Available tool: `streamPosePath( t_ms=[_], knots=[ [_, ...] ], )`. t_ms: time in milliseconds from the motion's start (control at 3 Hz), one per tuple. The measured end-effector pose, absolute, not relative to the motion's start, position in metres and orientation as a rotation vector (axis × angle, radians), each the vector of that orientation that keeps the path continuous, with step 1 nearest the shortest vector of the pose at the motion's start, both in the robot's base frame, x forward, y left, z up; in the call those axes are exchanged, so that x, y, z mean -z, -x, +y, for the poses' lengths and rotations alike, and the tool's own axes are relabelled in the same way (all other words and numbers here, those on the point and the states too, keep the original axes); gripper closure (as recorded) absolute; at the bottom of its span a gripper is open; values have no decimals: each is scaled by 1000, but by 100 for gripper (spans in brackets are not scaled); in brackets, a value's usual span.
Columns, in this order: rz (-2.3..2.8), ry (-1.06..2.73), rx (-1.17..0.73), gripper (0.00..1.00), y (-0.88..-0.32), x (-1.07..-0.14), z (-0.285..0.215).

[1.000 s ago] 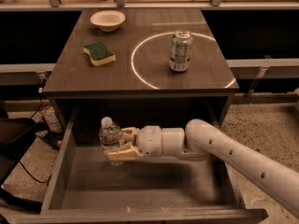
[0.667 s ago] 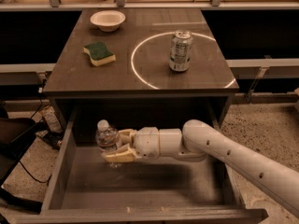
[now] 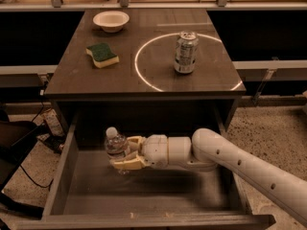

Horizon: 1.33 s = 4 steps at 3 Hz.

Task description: Place water bottle into top drawer

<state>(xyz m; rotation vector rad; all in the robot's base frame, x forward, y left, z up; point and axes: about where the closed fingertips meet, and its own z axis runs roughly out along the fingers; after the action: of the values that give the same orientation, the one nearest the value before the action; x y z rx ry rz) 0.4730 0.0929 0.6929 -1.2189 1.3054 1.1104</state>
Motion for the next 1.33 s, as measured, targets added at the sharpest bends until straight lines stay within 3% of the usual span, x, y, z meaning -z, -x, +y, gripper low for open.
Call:
streamPosePath(
  t_ms=[1333],
  knots=[
    [1340, 1188, -1163, 100, -474, -662, 90]
  ],
)
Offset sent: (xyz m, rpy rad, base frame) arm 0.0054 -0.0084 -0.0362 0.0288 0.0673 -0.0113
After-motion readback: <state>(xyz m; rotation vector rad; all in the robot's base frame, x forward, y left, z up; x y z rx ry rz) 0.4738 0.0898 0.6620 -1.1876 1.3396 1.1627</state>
